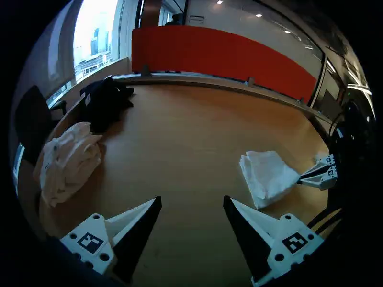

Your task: Fold towel

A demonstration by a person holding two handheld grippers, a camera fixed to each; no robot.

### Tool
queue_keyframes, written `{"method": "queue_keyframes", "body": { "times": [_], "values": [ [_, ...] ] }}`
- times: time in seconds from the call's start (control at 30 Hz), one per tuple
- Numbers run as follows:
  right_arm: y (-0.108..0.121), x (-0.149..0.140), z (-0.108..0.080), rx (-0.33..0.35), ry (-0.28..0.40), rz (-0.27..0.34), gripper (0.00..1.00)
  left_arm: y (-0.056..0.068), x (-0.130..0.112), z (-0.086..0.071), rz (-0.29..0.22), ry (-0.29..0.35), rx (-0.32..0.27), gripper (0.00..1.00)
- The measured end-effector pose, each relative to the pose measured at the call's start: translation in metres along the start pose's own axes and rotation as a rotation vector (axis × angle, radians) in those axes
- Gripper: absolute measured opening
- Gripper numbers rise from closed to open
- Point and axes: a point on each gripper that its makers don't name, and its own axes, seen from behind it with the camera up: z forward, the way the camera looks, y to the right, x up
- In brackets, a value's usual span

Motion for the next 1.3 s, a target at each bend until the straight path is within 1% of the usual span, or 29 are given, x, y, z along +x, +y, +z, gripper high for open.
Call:
{"method": "queue_keyframes", "body": {
  "times": [0.27,0.37,0.5,0.6,0.73,0.97,1.3],
  "values": [
    [0.026,0.081,-0.034,-0.049,0.099,-0.061,0.03,0.01,0.017,0.001,0.0,0.04,-0.02,0.96],
    [0.036,0.104,-0.049,-0.066,0.129,-0.068,0.03,0.014,0.022,0.001,0.001,0.052,-0.027,0.96],
    [0.051,0.121,-0.067,-0.091,0.153,-0.066,0.03,0.018,0.027,0.001,0.001,0.064,-0.035,0.96],
    [0.065,0.125,-0.08,-0.115,0.157,-0.063,0.03,0.019,0.03,0.001,0.0,0.071,-0.039,0.96],
    [0.087,0.12,-0.094,-0.15,0.152,-0.057,0.03,0.022,0.034,0.001,0.002,0.076,-0.044,0.96],
    [0.133,0.098,-0.118,-0.213,0.123,-0.032,0.03,0.027,0.036,0.003,0.015,0.073,-0.052,0.96],
    [0.189,0.062,-0.144,-0.264,0.075,0.011,0.03,0.038,0.039,0.007,0.035,0.064,-0.061,0.96]
  ]
}}
